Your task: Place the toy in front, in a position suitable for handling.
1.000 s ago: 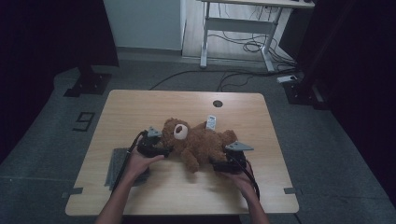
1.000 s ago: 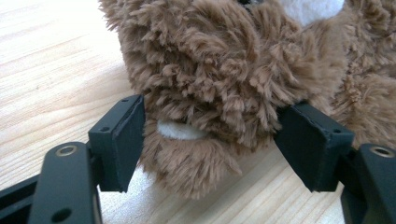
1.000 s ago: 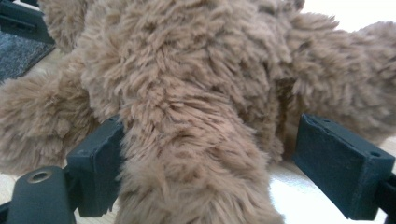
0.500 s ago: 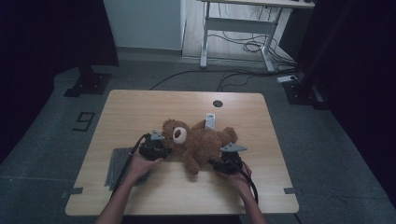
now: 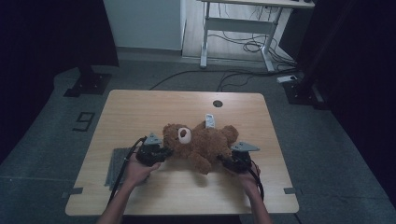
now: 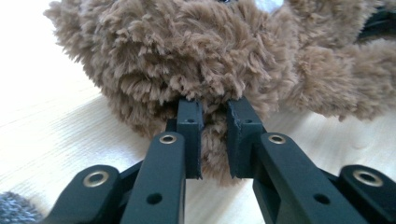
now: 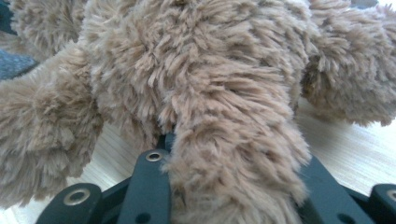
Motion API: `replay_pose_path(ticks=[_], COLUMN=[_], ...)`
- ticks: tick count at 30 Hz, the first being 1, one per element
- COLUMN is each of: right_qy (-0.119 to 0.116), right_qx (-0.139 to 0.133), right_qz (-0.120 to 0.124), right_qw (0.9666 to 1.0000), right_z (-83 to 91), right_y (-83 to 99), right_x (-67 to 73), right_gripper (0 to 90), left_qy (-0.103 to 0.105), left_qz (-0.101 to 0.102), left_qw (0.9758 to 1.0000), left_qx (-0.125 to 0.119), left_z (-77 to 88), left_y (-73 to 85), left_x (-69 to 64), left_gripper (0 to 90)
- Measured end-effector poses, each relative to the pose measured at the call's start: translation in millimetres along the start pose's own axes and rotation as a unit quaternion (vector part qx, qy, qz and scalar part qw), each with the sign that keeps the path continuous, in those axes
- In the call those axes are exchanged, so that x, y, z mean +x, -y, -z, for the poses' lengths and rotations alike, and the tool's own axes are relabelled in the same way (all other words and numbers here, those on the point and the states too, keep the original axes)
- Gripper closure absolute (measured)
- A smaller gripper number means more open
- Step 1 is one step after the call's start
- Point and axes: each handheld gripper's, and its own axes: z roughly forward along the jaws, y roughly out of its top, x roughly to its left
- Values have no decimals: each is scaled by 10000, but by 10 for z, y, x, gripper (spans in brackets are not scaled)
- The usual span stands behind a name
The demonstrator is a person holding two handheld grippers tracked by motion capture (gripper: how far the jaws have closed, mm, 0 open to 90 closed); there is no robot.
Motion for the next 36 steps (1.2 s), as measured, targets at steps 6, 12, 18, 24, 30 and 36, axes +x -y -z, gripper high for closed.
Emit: replay_pose_path(ticks=[6,12,18,24,30,36], right_qy=[-94,-231,-263,-250,-211,-219], right_qx=[-159,-225,-15,123,28,-271], right_qz=[105,257,311,250,131,-315], right_qw=[9998,9992,9992,9993,9997,9989], right_z=[74,162,166,96,73,240], right_y=[-24,-52,-1,60,88,134], right_x=[7,-20,-62,-123,-157,-203], right_gripper=[680,679,670,641,557,276], left_qy=[109,200,240,252,209,149], left_qz=[22,-53,66,122,124,149], left_qw=[9998,9995,9997,9996,9997,9998], left_qx=[-167,-249,-70,-17,-28,-51], left_z=[98,175,10,-86,-87,-70], left_y=[2,30,134,193,181,198], left_x=[-62,-178,-170,-165,-155,-154], left_gripper=[793,794,792,788,776,764])
